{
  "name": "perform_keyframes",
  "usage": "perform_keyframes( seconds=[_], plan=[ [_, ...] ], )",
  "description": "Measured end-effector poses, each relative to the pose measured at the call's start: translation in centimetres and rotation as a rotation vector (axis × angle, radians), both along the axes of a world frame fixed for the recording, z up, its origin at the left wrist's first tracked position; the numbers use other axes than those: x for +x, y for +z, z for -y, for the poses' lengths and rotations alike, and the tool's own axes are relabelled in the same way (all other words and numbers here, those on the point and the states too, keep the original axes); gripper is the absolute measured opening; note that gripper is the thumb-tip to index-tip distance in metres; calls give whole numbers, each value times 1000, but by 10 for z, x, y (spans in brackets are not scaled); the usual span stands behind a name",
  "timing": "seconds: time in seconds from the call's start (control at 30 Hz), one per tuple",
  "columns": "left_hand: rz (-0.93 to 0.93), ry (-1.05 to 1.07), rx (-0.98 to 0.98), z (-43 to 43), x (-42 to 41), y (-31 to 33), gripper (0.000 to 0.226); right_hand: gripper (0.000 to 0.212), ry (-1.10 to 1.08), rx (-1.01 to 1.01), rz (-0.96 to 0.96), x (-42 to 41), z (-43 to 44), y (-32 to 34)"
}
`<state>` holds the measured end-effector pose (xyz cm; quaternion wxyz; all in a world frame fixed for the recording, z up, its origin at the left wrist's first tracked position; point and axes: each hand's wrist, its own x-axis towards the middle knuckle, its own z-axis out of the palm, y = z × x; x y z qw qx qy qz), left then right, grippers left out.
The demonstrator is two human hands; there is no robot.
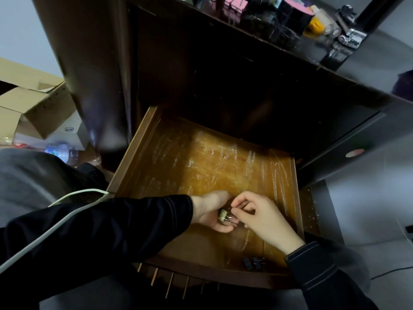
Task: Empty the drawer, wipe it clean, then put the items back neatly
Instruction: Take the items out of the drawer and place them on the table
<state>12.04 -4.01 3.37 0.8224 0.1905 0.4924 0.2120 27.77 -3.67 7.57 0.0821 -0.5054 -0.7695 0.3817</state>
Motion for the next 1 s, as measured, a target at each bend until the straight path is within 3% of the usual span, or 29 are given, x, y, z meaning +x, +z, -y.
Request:
perform_keyframes(
  seconds=[0.07, 0.13, 0.23, 0.33, 0.57, 0.8, 1.0],
  plan=[
    [-26, -12, 16, 0, 0, 0, 30, 5, 43, 124, 221, 5, -3, 3],
    [-84, -39, 55, -1, 1, -2, 33, 11, 144, 125, 517, 12, -3, 8],
    [-144, -40, 83, -1, 2, -4, 32, 18, 345, -21, 900, 15, 5, 10],
    [-149, -56, 85, -1, 2, -4, 28, 24, 494, -182, 1115, 11, 13, 7],
    [-147, -81, 88, 0, 1, -4, 27, 31, 471, -252, 1058, 10, 19, -9],
    [-121, -70, 88, 0, 0, -5, 25, 19, 264, -145, 846, 15, 11, -9],
    [-176, -19, 118, -1, 0, -11, 19, 17, 26, -141, 484, 18, -3, 8]
  ],
)
